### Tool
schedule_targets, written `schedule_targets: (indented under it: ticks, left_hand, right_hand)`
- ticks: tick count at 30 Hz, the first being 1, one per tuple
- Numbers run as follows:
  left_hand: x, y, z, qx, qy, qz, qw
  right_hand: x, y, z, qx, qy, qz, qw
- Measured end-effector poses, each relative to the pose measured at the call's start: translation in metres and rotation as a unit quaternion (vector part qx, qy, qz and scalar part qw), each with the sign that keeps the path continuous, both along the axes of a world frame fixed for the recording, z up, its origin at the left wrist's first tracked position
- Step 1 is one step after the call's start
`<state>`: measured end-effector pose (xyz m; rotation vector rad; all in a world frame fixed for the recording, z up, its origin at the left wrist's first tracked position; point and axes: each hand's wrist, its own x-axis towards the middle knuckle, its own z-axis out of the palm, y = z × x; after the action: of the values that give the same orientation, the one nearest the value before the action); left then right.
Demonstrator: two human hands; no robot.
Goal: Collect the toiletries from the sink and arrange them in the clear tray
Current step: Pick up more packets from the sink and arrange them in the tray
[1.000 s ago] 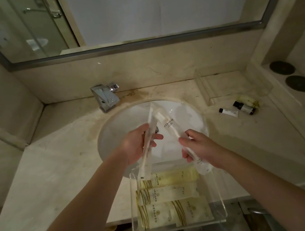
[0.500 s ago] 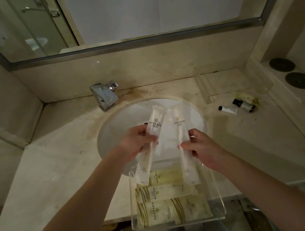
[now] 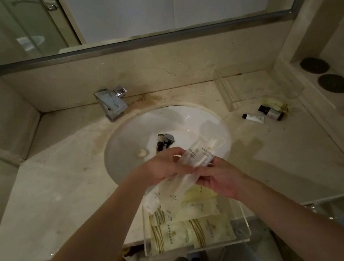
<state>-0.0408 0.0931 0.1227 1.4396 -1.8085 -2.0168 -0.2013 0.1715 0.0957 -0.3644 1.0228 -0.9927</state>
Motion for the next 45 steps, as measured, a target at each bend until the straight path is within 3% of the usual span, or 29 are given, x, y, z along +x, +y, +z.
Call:
schedule_targets:
  ticks: [4, 9, 12, 16, 18, 20, 23, 25, 27, 36, 40, 45]
  left_hand:
    - [0.003, -0.002, -0.004, -0.044, -0.058, -0.068, 0.995]
    - [0.009, -0.008, -0.006, -0.038, -0.090, -0.136, 0.986]
    - [0.009, -0.010, -0.010, -0.063, -0.136, -0.176, 0.973]
    - [0.016, -0.017, -0.019, -0.068, -0.133, -0.105, 0.983]
    - [0.021, -0.020, -0.022, -0.058, -0.117, -0.060, 0.990]
    - [0.022, -0.020, -0.022, -0.040, -0.107, -0.049, 0.992]
    - [0.019, -0.018, -0.019, -0.013, -0.095, -0.074, 0.993]
    - [0.018, -0.016, -0.018, -0.014, -0.095, -0.096, 0.991]
    - [0.017, -0.015, -0.019, -0.014, -0.096, -0.114, 0.989]
    - [0.018, -0.016, -0.022, -0.022, -0.119, -0.112, 0.986]
    - [0.010, -0.010, -0.021, -0.004, -0.118, -0.129, 0.985]
    - [0.002, 0.004, -0.022, 0.018, -0.101, -0.146, 0.984]
  right_hand:
    - [-0.009, 0.006, 0.000, 0.053, 0.101, 0.045, 0.992]
    - [-0.023, 0.005, -0.004, 0.075, 0.191, -0.061, 0.977]
    - [-0.025, 0.008, -0.011, 0.069, 0.283, -0.017, 0.957]
    - [-0.022, 0.016, -0.022, 0.105, 0.297, 0.040, 0.948]
    - [-0.022, 0.020, -0.030, 0.118, 0.345, 0.066, 0.929]
    - [-0.022, 0.023, -0.038, 0.093, 0.461, 0.127, 0.873]
    - [-0.019, 0.024, -0.040, 0.012, 0.616, 0.230, 0.753]
    - [-0.016, 0.021, -0.038, -0.035, 0.677, 0.256, 0.689]
    - [-0.015, 0.019, -0.036, -0.070, 0.709, 0.255, 0.653]
    - [-0.026, 0.017, -0.025, -0.138, 0.733, 0.154, 0.648]
    - [-0.019, 0.015, -0.019, -0.202, 0.648, 0.213, 0.703]
    - [-0.021, 0.012, -0.023, -0.149, 0.575, 0.240, 0.768]
